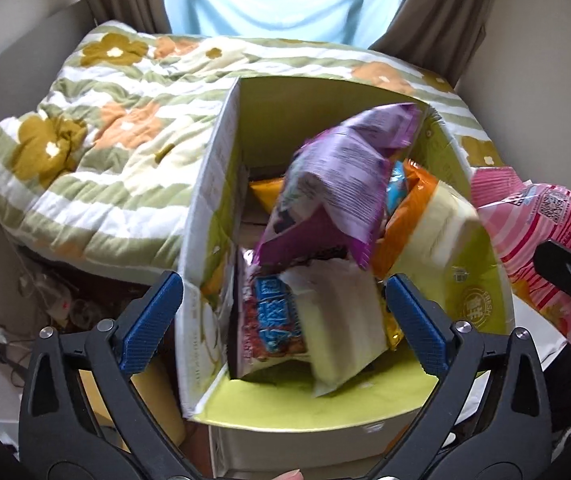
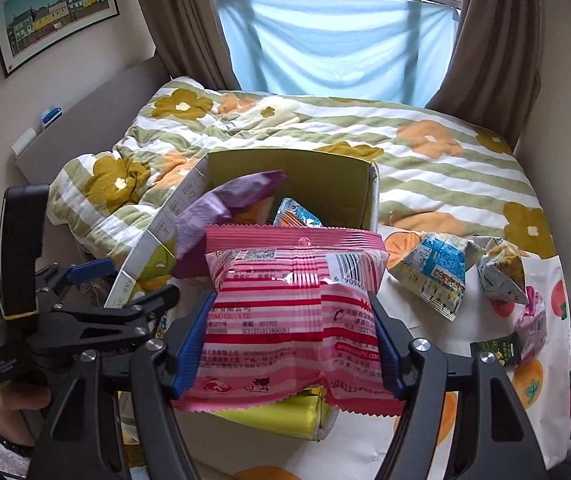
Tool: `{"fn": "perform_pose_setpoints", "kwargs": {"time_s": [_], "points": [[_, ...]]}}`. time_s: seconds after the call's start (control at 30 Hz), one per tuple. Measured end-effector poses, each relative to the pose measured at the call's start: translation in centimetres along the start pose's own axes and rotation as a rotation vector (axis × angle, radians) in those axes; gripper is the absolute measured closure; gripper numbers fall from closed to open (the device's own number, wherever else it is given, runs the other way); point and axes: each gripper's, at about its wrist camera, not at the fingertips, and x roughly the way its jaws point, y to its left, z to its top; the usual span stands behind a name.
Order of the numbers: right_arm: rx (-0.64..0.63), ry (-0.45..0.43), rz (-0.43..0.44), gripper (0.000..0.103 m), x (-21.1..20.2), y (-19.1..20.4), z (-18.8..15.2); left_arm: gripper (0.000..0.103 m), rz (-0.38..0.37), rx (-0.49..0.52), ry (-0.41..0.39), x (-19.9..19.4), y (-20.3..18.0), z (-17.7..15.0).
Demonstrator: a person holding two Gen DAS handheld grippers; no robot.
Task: Organize snacks
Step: 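Carry both items over the box and open both grippers to drop them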
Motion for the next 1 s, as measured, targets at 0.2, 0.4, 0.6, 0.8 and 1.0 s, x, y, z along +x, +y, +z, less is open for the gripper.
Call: {"fn": "perform_pose_setpoints", "kwargs": {"time_s": [0.2, 0.4, 0.6, 0.8, 1.0], "points": [[-0.036, -0.02, 0.001, 0.036, 0.4, 0.8, -0.6, 0.002, 0.014, -0.02, -0.001, -1.2, 0.5, -0.5], [-0.025, -0.023, 0.048, 0.034, 1.2, 0.8, -0.8, 0.002, 0.031, -0.019, -0.039, -2.6, -0.4, -0.2], [-0.041, -0.041, 0.087, 0.011, 2.0, 1.4, -0.9, 0.002, 0.042, -0.009, -0.064, -3.2, -0.7, 0.1], [-0.022, -0.046, 0.088, 0.006, 1.7, 0.7, -1.5, 0.002, 0.034, -0.016, -0.043, -3.0, -0.4, -0.4], [0.0, -0.038, 0.074, 0.006, 1.6, 0.9, -1.6, 0.002, 0.026, -0.007, -0.033, -3.0, -0.1, -0.5]]}}
